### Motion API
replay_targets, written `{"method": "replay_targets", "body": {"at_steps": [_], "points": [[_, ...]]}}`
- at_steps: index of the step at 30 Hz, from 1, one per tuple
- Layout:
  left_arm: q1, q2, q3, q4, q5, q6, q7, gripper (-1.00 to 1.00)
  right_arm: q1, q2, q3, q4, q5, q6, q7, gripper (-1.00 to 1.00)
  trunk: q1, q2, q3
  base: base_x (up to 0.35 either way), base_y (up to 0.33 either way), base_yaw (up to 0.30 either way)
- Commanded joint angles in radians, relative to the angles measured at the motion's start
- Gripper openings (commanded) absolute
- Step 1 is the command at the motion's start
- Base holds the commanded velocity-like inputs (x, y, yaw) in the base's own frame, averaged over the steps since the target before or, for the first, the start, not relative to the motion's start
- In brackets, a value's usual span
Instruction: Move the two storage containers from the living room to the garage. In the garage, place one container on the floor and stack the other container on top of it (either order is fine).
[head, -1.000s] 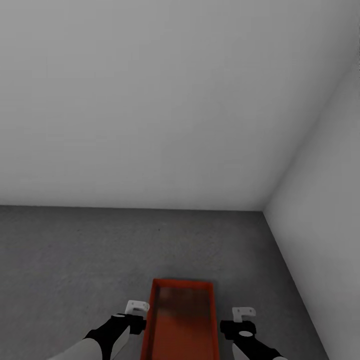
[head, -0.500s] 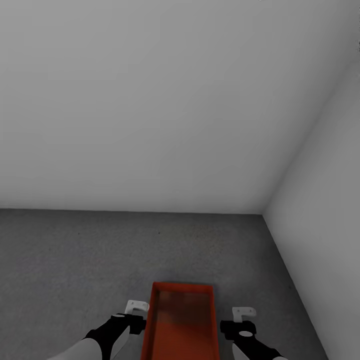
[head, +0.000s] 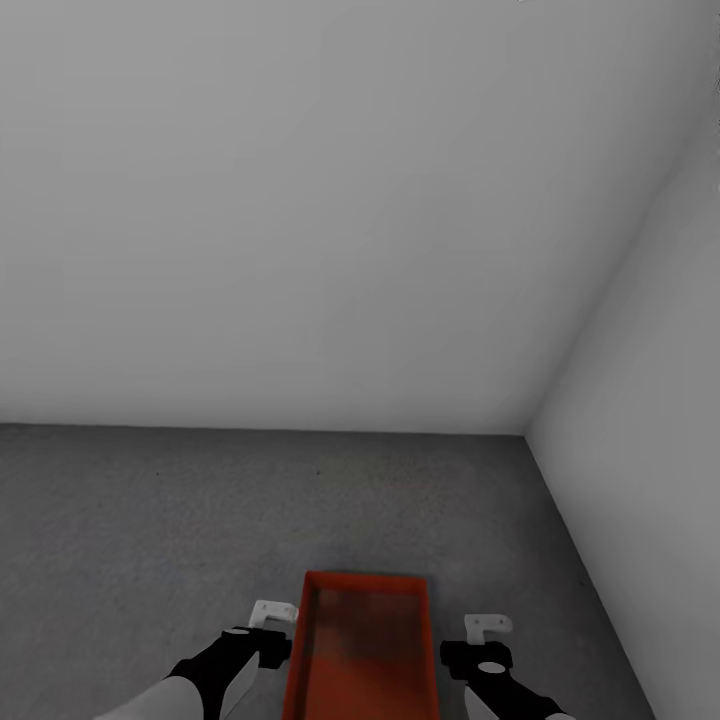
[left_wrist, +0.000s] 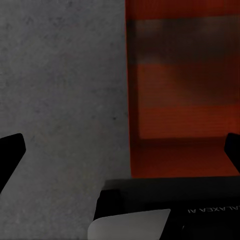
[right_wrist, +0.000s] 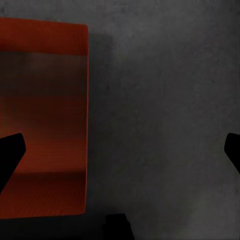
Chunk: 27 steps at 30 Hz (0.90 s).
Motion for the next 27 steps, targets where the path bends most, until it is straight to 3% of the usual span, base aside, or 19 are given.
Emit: {"method": "replay_targets", "body": {"at_steps": [1, 27], "points": [[0.000, 0.000, 0.001, -0.003, -0.010, 0.006, 0.002, 1.00, -0.001, 0.000, 0.008, 0.000, -0.011, -0.004, -0.004, 1.00, 0.000, -0.001, 0.001, 0.000, 0.000, 0.000], [0.000, 0.000, 0.001, -0.004, -0.010, 0.006, 0.002, 1.00, -0.001, 0.000, 0.008, 0.000, -0.011, -0.004, -0.004, 1.00, 0.000, -0.001, 0.041, 0.000, 0.000, 0.000]]}}
